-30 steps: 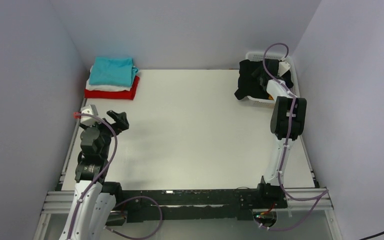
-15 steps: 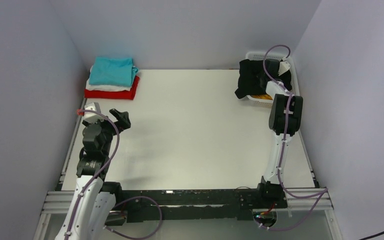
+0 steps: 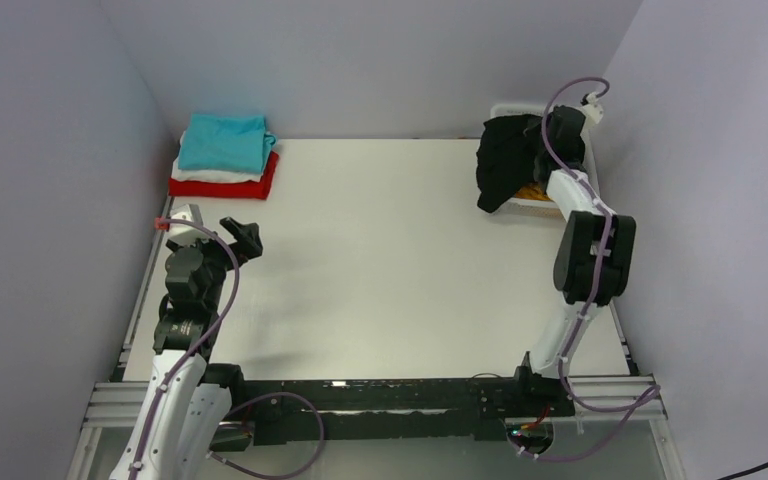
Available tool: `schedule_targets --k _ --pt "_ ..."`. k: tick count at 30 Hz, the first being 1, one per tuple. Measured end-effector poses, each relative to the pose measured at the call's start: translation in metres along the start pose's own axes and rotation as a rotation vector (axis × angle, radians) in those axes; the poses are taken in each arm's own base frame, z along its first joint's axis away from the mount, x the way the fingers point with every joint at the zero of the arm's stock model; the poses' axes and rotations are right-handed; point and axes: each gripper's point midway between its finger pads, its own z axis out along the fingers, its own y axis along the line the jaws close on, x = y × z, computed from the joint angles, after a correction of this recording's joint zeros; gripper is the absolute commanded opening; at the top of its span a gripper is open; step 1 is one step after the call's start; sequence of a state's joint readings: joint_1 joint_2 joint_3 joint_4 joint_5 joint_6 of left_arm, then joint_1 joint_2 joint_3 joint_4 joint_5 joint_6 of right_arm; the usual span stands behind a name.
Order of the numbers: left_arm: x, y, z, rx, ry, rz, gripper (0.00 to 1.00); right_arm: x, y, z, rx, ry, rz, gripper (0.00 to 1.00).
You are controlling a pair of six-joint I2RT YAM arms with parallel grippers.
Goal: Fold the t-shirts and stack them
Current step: Grab crumpled tshirt from bin with the right arm, then move the tshirt to the center of the board
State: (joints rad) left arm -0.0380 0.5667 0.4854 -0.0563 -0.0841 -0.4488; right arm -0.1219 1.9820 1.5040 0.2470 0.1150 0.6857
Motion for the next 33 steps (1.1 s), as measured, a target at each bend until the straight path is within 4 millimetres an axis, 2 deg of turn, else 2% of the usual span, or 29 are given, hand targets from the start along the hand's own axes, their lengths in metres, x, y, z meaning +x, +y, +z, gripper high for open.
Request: schedule_targets --k 3,5,8,11,13,15,17,20,22,23,24,27,29,33 --pt "0.000 -0.002 -0.001 0.010 0.001 -0.001 0.99 -0.040 0.051 -0.036 -0.153 -0.055 0.006 0.00" --pt "-0.001 -0.004 -0.003 0.020 -0.005 -0.004 0.99 -0.060 0.086 -0.062 -0.264 -0.073 -0.010 0.00" --pt "-0.006 -0.007 -0.007 0.034 -0.024 -0.020 0.99 -0.070 0.148 -0.113 -0.448 -0.062 -0.083 0.00" --pt "-0.009 -0.011 -0.013 0.052 -0.034 -0.043 0.99 -0.048 0.210 -0.167 -0.631 -0.009 -0.176 0.00" --pt "-0.012 -0.014 -0.018 0.061 -0.035 -0.059 0.99 -0.020 0.250 -0.211 -0.773 0.059 -0.232 0.00" --pt "-0.015 -0.015 -0.021 0.056 -0.028 -0.078 0.99 0.009 0.278 -0.250 -0.909 0.136 -0.268 0.00" --pt "-0.018 -0.015 -0.025 0.037 -0.014 -0.110 0.99 0.032 0.291 -0.278 -1.014 0.204 -0.294 0.00" --pt "-0.019 -0.018 -0.027 0.027 0.014 -0.140 0.99 0.061 0.289 -0.295 -1.101 0.308 -0.314 0.01" --pt "-0.017 -0.021 -0.026 0.030 0.041 -0.157 0.99 0.084 0.279 -0.297 -1.121 0.391 -0.322 0.43" --pt "-0.013 -0.022 -0.026 0.035 0.060 -0.164 0.99 0.101 0.270 -0.295 -1.118 0.448 -0.324 0.79" --pt "-0.010 -0.022 -0.025 0.037 0.077 -0.168 0.99 0.114 0.262 -0.291 -1.096 0.490 -0.322 0.97" --pt "0.002 -0.025 -0.025 0.053 0.133 -0.173 0.99 0.162 0.214 -0.266 -0.902 0.608 -0.350 1.00" --pt "0.011 -0.027 -0.024 0.068 0.163 -0.175 0.99 0.182 0.178 -0.250 -0.741 0.648 -0.378 1.00" --pt "0.035 -0.027 -0.017 0.076 0.252 -0.178 0.99 0.203 0.105 -0.235 -0.453 0.654 -0.448 1.00"
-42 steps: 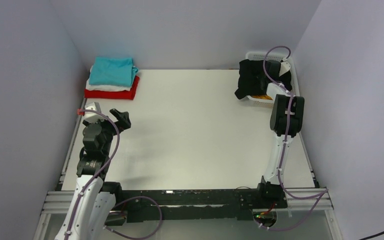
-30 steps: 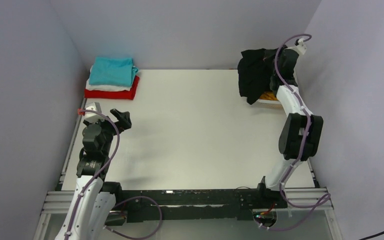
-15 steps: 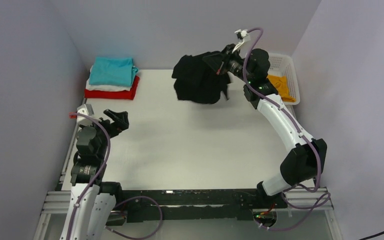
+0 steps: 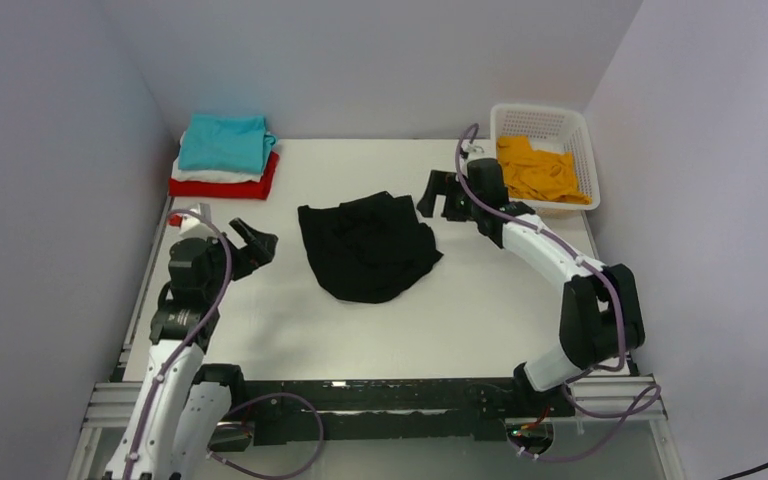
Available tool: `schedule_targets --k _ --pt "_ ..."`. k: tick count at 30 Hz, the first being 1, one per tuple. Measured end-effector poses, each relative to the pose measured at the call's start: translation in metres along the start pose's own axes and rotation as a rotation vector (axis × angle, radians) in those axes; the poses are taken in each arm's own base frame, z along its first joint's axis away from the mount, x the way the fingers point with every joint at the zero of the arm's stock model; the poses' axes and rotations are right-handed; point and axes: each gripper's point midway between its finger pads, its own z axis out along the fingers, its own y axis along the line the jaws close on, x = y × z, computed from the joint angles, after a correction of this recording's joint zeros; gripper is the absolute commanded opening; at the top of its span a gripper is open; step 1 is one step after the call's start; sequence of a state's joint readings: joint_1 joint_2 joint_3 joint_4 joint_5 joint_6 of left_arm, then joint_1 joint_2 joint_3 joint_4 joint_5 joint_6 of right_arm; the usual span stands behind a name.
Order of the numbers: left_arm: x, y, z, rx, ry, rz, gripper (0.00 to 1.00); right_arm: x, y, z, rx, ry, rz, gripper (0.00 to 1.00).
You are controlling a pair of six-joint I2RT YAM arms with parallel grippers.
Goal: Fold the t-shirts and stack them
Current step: Flatten out the tshirt
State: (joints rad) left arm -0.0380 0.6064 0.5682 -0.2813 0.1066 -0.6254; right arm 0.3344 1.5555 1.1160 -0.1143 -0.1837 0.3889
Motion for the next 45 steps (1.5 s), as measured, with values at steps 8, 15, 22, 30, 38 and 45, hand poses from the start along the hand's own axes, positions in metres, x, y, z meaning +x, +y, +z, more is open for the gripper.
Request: schedule_targets --k 8,15,22,30,38,45 --pt "0.050 0.025 0.044 -0.071 0.232 -0.033 0.99 0.028 -0.006 -0.030 0.044 -0.024 -0.249 1.00" --pt "0.080 0.049 0.098 -0.162 0.395 -0.064 0.99 0.050 0.073 0.007 -0.200 0.005 -0.561 0.96" --pt "0.067 0.041 0.167 -0.137 0.412 -0.080 0.99 0.053 0.104 0.075 -0.240 0.050 -0.660 0.48" --pt "0.073 0.037 0.213 -0.134 0.461 -0.082 0.87 0.057 0.071 0.099 -0.074 0.108 -0.670 0.00" --pt "0.099 0.029 0.233 -0.202 0.540 0.003 0.63 0.024 0.067 0.003 -0.014 -0.084 -0.602 0.00" --pt "0.113 0.026 0.231 -0.272 0.583 0.094 0.61 0.013 0.077 -0.027 -0.062 -0.196 -0.548 0.00"
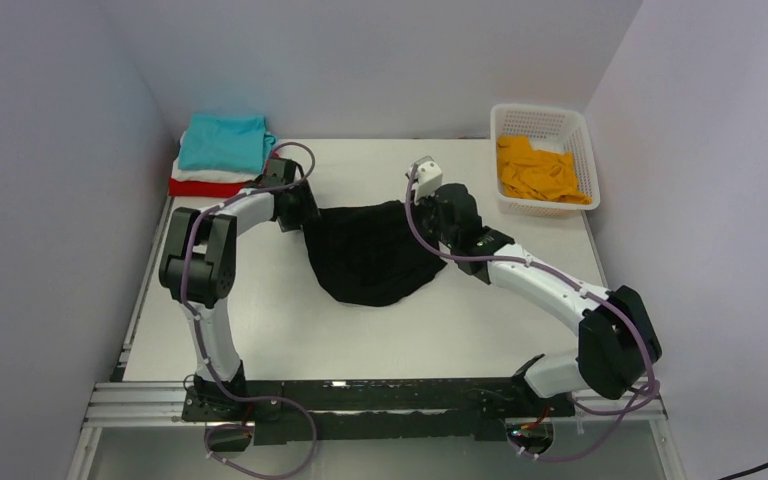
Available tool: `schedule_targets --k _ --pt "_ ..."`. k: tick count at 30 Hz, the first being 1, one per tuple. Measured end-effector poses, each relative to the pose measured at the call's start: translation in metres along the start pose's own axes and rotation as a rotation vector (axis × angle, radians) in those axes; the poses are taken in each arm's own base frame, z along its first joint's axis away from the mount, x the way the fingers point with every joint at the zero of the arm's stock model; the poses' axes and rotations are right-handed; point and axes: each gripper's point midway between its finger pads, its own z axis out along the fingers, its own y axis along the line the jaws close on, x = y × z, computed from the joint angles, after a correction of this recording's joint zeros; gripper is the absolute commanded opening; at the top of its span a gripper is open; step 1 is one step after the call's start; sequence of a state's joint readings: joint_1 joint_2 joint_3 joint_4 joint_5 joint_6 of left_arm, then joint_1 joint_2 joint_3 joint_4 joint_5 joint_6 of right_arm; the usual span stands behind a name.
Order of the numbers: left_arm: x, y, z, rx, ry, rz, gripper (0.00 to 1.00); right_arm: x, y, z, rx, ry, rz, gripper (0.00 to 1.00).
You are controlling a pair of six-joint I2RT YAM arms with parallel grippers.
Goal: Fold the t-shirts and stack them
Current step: Flatten out the tshirt
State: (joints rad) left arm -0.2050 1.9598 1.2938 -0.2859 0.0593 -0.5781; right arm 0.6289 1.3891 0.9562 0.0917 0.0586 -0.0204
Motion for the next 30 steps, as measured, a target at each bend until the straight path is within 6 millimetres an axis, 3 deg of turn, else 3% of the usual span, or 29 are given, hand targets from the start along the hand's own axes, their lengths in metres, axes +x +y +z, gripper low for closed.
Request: schedule_targets --k 6,7,8,9,15,19,21,23,26,30 --pt "0.002 -0.009 0.007 -0.021 0.006 0.020 0.37 0.026 0.000 -0.009 0.004 0.039 0.027 0.00" --pt "0.003 -0.012 0.009 -0.019 0.007 0.024 0.26 0.025 -0.001 -0.011 0.011 0.034 0.030 0.00" --pt "0.003 -0.016 0.010 -0.017 0.008 0.027 0.08 0.023 -0.002 -0.012 0.019 0.027 0.033 0.00" --pt "0.004 -0.019 0.012 -0.018 0.011 0.031 0.00 0.019 -0.004 -0.014 0.027 0.016 0.039 0.00" --pt "0.011 -0.037 0.017 -0.043 0.011 0.084 0.00 0.008 -0.025 -0.021 0.122 -0.020 0.080 0.00" --pt "0.014 -0.029 0.002 -0.098 -0.003 0.116 0.00 0.001 -0.061 -0.035 0.247 -0.039 0.118 0.00" --pt "0.012 -0.017 -0.024 -0.134 -0.042 0.127 0.00 -0.004 -0.078 -0.047 0.298 -0.049 0.140 0.00" --pt "0.001 -0.014 -0.064 -0.139 -0.118 0.137 0.00 -0.013 -0.089 -0.060 0.325 -0.065 0.156 0.00" --pt "-0.036 -0.024 -0.150 -0.076 -0.340 0.117 0.00 -0.038 -0.097 -0.086 0.336 -0.132 0.176 0.00" --pt "-0.076 -0.037 -0.276 0.057 -0.670 0.064 0.00 -0.083 -0.090 -0.124 0.288 -0.261 0.168 0.00"
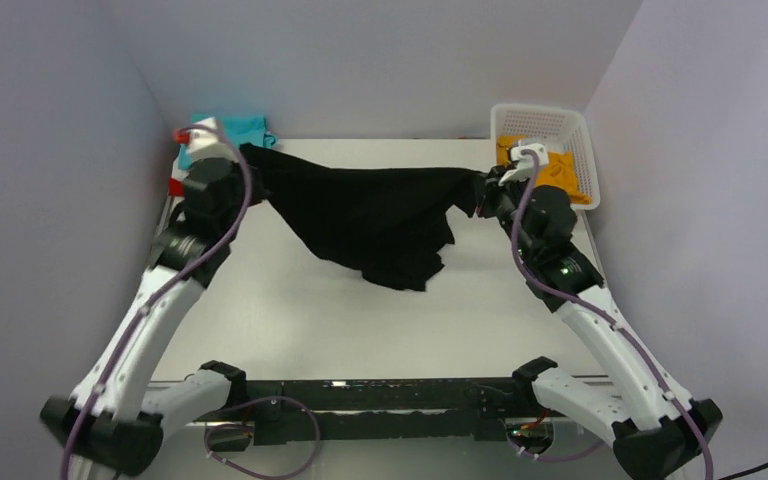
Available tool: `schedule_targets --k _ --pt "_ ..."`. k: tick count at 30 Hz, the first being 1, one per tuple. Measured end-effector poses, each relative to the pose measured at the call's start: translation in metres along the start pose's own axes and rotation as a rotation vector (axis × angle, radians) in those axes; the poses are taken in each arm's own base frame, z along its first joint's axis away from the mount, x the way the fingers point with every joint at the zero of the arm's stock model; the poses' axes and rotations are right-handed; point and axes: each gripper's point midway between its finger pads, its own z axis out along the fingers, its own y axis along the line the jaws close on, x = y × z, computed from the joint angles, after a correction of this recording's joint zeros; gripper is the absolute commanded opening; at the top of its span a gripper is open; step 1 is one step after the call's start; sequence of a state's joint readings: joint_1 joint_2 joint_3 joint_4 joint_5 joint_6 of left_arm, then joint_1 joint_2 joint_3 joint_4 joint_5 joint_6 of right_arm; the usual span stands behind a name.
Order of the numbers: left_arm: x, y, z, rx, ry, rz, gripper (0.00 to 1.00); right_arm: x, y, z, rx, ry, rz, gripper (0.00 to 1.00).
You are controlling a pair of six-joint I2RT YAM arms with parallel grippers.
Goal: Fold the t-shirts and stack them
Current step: Flatten out the tshirt
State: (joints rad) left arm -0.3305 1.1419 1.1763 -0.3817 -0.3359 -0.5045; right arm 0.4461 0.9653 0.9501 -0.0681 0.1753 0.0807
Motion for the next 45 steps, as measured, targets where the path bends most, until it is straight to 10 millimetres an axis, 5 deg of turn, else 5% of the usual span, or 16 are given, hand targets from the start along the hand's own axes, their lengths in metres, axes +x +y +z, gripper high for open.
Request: schedule_targets --k 4,14,19,21,24,27,29,32,34,36,37,39,41,42,45 --pt "-0.075 0.004 -0.086 0.095 -0.271 -0.058 0.00 -0.072 0.016 -0.036 -0.111 -0.177 -0.005 0.00" --pt "-0.201 -0.005 -0.270 0.362 -0.703 -0.098 0.00 -0.247 0.080 -0.153 -0.527 -0.541 -0.056 0.00" --pt "-0.246 -0.010 -0.360 0.503 -0.885 -0.080 0.00 -0.295 0.095 -0.205 -0.647 -0.662 -0.081 0.00" --pt "-0.254 -0.010 -0.380 0.533 -0.928 -0.068 0.00 -0.303 0.095 -0.214 -0.653 -0.687 -0.087 0.00" --pt "-0.261 -0.012 -0.386 0.539 -0.947 -0.054 0.00 -0.304 0.093 -0.208 -0.636 -0.689 -0.095 0.00" --pt "-0.265 -0.018 -0.357 0.485 -0.920 -0.040 0.00 -0.301 0.086 -0.171 -0.556 -0.655 -0.100 0.00" --pt "-0.265 -0.024 -0.316 0.415 -0.873 -0.026 0.00 -0.293 0.079 -0.134 -0.475 -0.617 -0.105 0.00" --pt "-0.252 -0.028 -0.223 0.245 -0.753 0.003 0.00 -0.257 0.059 -0.053 -0.315 -0.502 -0.112 0.00" --pt "-0.229 -0.024 -0.151 0.107 -0.648 0.032 0.06 -0.215 0.042 0.008 -0.217 -0.384 -0.109 0.04" --pt "-0.189 -0.014 -0.072 -0.050 -0.509 0.080 0.24 -0.161 0.027 0.065 -0.154 -0.255 -0.100 0.10" --pt "-0.165 -0.007 -0.033 -0.121 -0.434 0.106 0.45 -0.126 0.018 0.095 -0.124 -0.179 -0.097 0.20" --pt "-0.106 0.011 0.044 -0.247 -0.258 0.159 0.93 -0.042 0.007 0.146 -0.093 -0.010 -0.080 0.68" --pt "-0.045 0.035 0.104 -0.348 -0.084 0.216 0.99 0.040 -0.004 0.182 -0.067 0.151 -0.059 0.95" --pt "-0.005 0.052 0.135 -0.410 0.033 0.239 0.99 0.092 -0.010 0.200 -0.054 0.252 -0.061 0.99" --pt "0.069 0.084 0.185 -0.515 0.254 0.288 1.00 0.196 -0.020 0.227 -0.017 0.480 -0.051 1.00"
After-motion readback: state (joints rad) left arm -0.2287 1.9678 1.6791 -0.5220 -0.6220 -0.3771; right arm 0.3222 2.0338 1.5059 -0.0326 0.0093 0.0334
